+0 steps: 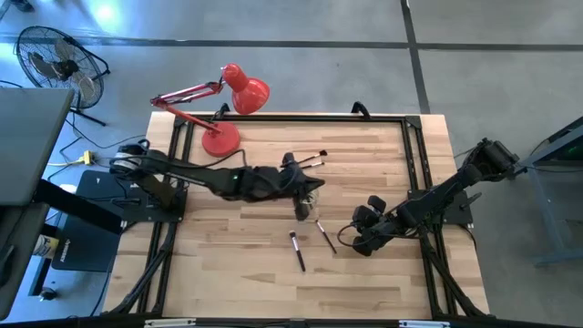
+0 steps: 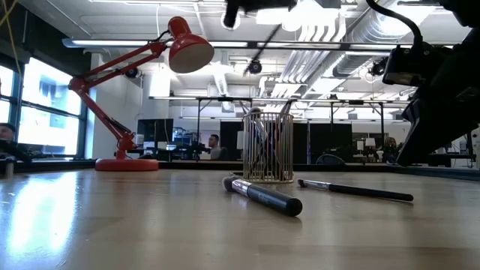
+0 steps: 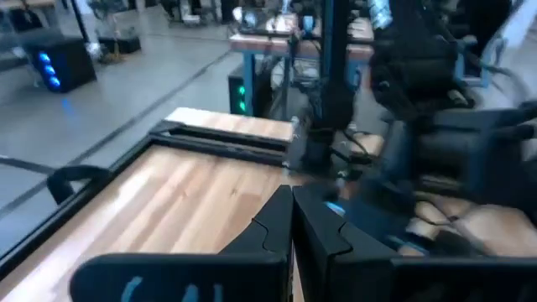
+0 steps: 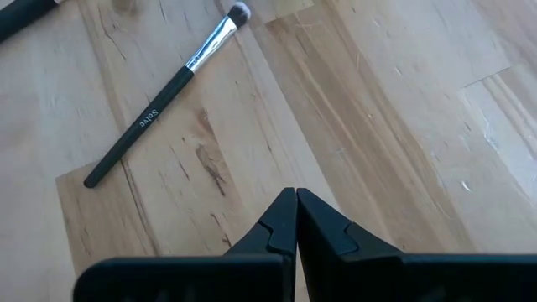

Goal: Put items in baskets/containers
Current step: Put the eyeshadow brush into the wire organizer

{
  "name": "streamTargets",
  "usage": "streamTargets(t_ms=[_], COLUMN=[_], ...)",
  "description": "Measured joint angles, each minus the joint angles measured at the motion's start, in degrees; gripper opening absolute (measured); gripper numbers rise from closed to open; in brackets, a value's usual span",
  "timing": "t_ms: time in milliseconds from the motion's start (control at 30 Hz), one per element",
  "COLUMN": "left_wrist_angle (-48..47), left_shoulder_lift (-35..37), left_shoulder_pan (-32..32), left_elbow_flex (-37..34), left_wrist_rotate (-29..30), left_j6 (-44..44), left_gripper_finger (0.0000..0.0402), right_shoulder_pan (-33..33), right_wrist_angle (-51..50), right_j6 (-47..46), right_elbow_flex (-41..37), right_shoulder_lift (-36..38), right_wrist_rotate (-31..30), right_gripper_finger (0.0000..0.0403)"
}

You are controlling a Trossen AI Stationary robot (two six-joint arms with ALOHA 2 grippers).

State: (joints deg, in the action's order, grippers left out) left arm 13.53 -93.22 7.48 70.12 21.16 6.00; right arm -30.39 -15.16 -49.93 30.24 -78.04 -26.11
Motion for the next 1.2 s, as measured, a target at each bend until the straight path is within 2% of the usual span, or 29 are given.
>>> streamTargets(t_ms=[233, 467, 700, 900, 1100, 1200], left_wrist_angle=[26.37, 38.43, 40.28, 38.56, 36.91, 36.89], left_shoulder_lift=[-1.52, -2.02, -4.95, -7.55, -7.66, -7.66], left_shoulder_pan=[-5.13, -7.27, -7.51, -7.49, -7.49, -7.49], left_elbow_flex=[-12.99, -21.07, -21.83, -21.65, -21.67, -21.67], left_wrist_rotate=[-4.38, -4.82, -5.37, -5.39, -6.34, -7.29], left_j6=[0.68, 1.75, 2.04, 9.58, 9.31, 8.98], left_gripper_finger=[0.0, 0.0, 0.0, 0.0001, 0.0004, 0.0018], right_shoulder_pan=[-0.02, -0.02, -0.02, -0.02, -0.02, -0.02], right_wrist_angle=[0.55, 0.9, 0.92, 1.01, 0.93, 0.96], right_j6=[-0.11, -0.08, -0.08, 0.04, 0.48, 0.5], right_elbow_flex=[0.0, 0.0, 0.0, 0.0, 0.0, 0.0], right_shoulder_lift=[0.0, 0.0, 0.0, 0.0, 0.0, 0.0], right_wrist_rotate=[0.04, -0.18, -0.87, -0.96, -0.97, -0.96], right_gripper_finger=[0.0001, 0.0002, 0.0004, 0.0002, 0.0002, 0.0002])
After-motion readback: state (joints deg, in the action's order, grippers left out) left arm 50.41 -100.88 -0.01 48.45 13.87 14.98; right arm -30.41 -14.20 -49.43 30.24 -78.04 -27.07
